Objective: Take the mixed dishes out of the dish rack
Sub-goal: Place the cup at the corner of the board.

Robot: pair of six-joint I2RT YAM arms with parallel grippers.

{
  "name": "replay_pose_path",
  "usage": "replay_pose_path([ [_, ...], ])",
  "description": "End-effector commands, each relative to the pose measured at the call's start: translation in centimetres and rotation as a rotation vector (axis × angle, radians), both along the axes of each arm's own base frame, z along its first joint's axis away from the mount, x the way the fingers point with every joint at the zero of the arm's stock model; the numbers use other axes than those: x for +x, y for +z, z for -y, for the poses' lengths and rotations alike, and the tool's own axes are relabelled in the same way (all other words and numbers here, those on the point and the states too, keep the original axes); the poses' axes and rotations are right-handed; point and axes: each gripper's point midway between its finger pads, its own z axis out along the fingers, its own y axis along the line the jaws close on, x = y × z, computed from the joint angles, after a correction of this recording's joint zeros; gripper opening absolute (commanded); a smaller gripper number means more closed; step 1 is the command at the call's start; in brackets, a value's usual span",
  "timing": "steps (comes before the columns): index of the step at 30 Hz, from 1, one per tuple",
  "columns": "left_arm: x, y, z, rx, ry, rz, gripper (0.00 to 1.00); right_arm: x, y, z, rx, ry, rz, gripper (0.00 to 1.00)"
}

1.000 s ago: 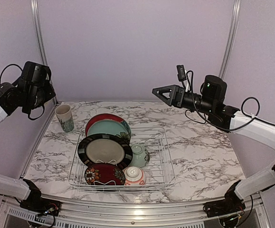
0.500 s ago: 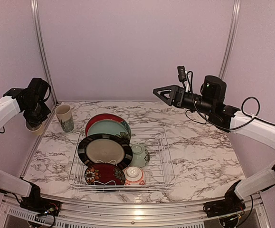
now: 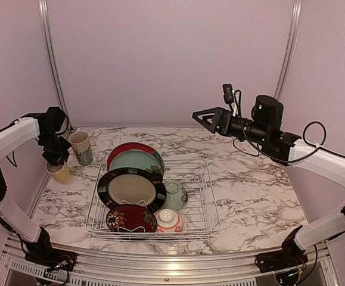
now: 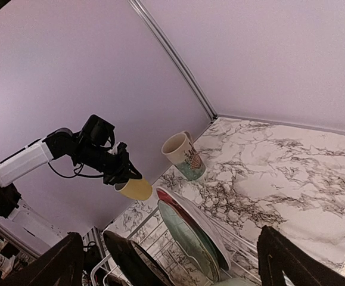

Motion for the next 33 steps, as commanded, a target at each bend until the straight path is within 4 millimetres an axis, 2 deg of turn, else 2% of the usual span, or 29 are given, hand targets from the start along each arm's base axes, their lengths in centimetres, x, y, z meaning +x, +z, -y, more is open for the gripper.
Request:
replay_pose_path([
  [1,3.2,-1.1,0.4,-0.059,0.018,0.007,0.00,0.3,-0.2,0.6,-0.016,-0.024,0.005,0.98],
  [4,4.3,-2.1,0.6,-0.078,0.016,-0.017,0.00,0.3,-0.2,0.8,-0.022,-0.031,0.006,0.98],
  [7,4.9,-2.0,-0.1,-0.040,0.032,-0.015,0.00,0.3,-0.2,0.9,-0.026,-0.039,0.009,0.98],
  [10,5.1,-2.1,-1.0,-0.009,0.060,-0.012,0.00,0.3,-0.2,1.0,-0.029,-0.042,0.010,0.98],
  [13,5.1,-3.1,-0.9,-0.028,0.066,-0.037,0.04,0.3,-0.4,0.9,-0.033,-0.040,0.007,0.98],
  [15,5.0,-4.0,-0.7,-0.045,0.065,-0.060,0.00,0.3,-0.4,0.9,-0.034,-0.041,0.005,0.98],
  [18,5.0,-4.9,-0.8,-0.047,0.075,-0.078,0.00,0.3,-0.4,0.9,-0.039,-0.040,0.007,0.98],
  [21,5.0,-5.5,-0.8,-0.046,0.075,-0.092,0.06,0.5,-0.8,1.0,-0.060,-0.051,0.001,0.97],
  [26,5.0,-5.8,-0.7,-0.049,0.071,-0.096,0.22,0.8,-1.9,1.3,-0.095,-0.070,-0.021,0.97],
  [30,5.0,-5.1,-0.9,-0.039,0.069,-0.077,0.34,0.7,-2.4,1.2,-0.107,-0.069,-0.029,0.97],
  [33,5.0,-3.9,-1.1,-0.025,0.069,-0.045,0.45,0.7,-2.7,1.3,-0.124,-0.073,-0.027,0.97],
])
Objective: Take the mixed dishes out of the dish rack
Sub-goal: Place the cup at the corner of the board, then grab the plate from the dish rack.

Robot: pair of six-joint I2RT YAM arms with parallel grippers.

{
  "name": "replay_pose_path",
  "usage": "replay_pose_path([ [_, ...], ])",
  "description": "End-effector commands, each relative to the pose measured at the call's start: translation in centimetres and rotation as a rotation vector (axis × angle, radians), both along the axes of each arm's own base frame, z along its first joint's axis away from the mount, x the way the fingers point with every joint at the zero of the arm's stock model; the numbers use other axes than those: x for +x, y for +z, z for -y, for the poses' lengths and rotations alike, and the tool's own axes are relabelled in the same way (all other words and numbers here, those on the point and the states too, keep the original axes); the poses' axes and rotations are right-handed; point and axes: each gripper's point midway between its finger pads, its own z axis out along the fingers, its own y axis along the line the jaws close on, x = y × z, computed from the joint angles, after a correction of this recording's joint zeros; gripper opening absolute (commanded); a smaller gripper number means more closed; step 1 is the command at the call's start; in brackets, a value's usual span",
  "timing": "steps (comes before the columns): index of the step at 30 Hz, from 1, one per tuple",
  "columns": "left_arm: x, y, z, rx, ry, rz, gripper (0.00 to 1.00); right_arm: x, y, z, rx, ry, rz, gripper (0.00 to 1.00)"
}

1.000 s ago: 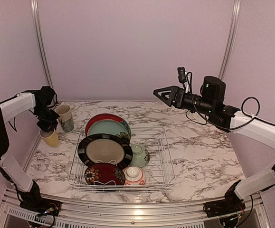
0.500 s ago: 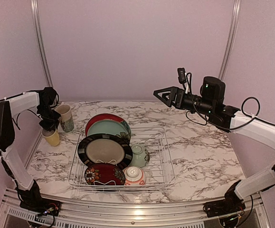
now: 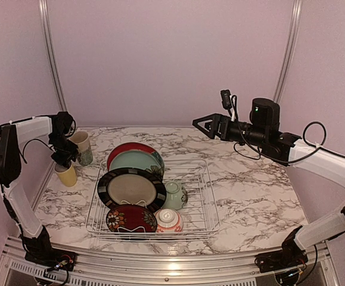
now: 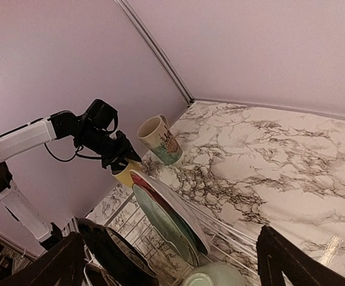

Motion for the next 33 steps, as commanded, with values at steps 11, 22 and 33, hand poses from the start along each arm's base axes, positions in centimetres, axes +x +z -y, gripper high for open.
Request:
replay_pose_path([
  [11,-1.7,10.4,-1.7,0.082,-0.003,0.284,0.90,0.3,-2.1,0.6,-0.148,-0.024,0.016,0.97],
  [22,-0.2,19.2,4.2,-0.065,-0.389,0.744,0.99,-0.2,-4.9,-0.9,-0.321,-0.009,0.037,0.98],
  [33,-2.8,26.3,10.5,-0.149,-0.739,1.147,0.99,-2.3,-7.6,-4.8,-0.441,0.113,0.081,0.92],
])
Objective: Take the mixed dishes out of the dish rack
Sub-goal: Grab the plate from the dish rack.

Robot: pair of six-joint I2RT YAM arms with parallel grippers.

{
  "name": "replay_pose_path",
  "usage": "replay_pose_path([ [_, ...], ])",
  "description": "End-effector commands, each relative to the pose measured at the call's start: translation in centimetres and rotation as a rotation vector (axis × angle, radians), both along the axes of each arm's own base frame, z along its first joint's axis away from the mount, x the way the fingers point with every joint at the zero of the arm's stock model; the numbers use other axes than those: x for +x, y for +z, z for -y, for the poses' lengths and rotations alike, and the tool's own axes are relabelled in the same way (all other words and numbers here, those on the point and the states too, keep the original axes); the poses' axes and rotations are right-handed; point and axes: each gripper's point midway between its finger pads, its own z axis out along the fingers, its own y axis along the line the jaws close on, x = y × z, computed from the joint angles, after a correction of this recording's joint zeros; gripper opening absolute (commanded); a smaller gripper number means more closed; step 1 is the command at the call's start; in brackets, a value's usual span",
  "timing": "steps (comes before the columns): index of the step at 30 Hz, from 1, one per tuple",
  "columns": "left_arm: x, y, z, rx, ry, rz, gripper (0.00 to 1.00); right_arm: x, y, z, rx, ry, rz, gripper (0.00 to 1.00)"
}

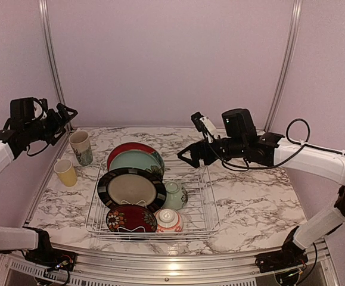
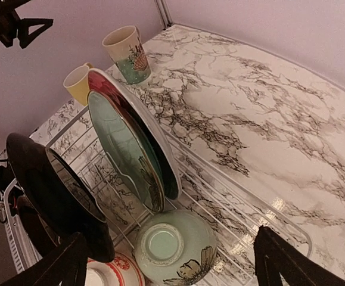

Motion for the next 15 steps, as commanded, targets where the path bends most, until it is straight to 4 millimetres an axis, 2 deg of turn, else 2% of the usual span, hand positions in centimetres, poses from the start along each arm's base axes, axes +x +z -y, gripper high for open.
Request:
replay_pose_path([
  [1,-1.0,4.9,4.0,0.008,-0.206,0.236,0.99,0.3,0.6,-1.5,-0.031,0.038,0.048,0.90],
  [6,-1.7,5.1,7.1,0.033,-0.311,0.266,0.99,1.7,0.2,-3.5,-0.039,0.080,0.074,0.81],
  [8,-2.1,4.9,7.9,0.053,-0.335,0.261,0.99,2.4,0.7,-4.5,-0.031,0.096,0.103,0.79],
  [15,-2.9,3.8,8.5,0.117,-0.349,0.225,0.99,3.7,-0.3,-8.5,-0.043,0.222,0.132,0.53],
])
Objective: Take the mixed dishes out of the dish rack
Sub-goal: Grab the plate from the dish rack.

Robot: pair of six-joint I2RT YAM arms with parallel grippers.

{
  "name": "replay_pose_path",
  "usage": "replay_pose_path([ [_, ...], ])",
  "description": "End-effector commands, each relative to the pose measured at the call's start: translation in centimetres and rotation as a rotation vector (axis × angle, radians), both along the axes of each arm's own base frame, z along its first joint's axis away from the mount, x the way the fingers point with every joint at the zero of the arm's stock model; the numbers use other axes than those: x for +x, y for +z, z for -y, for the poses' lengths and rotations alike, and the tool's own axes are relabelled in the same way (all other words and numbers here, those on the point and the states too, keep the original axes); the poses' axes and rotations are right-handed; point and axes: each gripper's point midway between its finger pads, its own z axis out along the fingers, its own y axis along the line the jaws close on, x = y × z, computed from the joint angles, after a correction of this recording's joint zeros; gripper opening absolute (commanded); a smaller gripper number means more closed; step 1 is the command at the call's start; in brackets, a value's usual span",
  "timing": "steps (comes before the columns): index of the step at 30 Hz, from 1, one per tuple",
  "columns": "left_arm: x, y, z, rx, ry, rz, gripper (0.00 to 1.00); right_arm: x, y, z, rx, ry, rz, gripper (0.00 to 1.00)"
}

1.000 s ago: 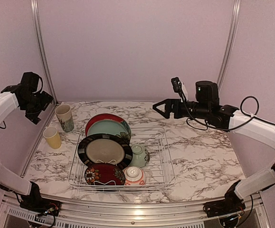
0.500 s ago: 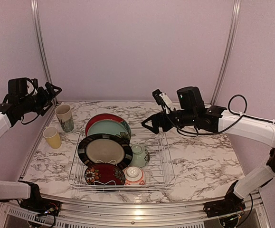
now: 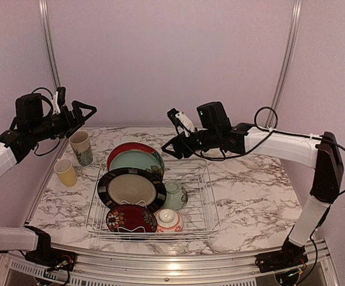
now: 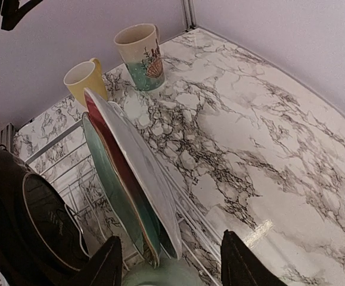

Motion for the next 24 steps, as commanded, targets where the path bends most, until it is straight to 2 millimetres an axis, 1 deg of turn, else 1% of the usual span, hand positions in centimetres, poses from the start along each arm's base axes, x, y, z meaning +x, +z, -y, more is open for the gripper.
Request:
replay_pose_path([
  [1,-0.6,-0.3,-0.1,0.057,0.002,0.010,0.99,0.1,0.7,-2.8,0.000,0.106,0.068,0.52],
  [4,-1.0,-0.7,-0.1,0.058,-0.002,0.006,0.99,0.0,0.5,-3.7,-0.008,0.135,0.087,0.52],
  [7,-1.1,-1.6,0.1,0.062,-0.009,-0.014,0.99,0.0,0.1,-4.4,-0.014,0.156,0.090,0.51],
  [9,-1.1,-1.9,0.2,0.062,-0.017,-0.020,0.99,0.4,-0.4,-4.6,-0.030,0.146,0.098,0.47],
  [11,-1.1,-1.9,0.4,0.062,-0.021,-0.020,0.99,0.8,-0.8,-4.7,-0.046,0.142,0.110,0.39],
  [16,-1.0,-1.8,0.6,0.061,-0.031,-0.013,0.99,1.5,-1.8,-4.9,-0.088,0.149,0.137,0.29],
  [20,-1.0,-2.0,0.9,0.062,-0.039,-0.016,0.99,1.9,-2.7,-5.2,-0.118,0.165,0.139,0.28],
  [24,-1.1,-2.0,0.9,0.064,-0.042,-0.015,0.99,2.2,-3.2,-5.4,-0.141,0.171,0.149,0.25],
])
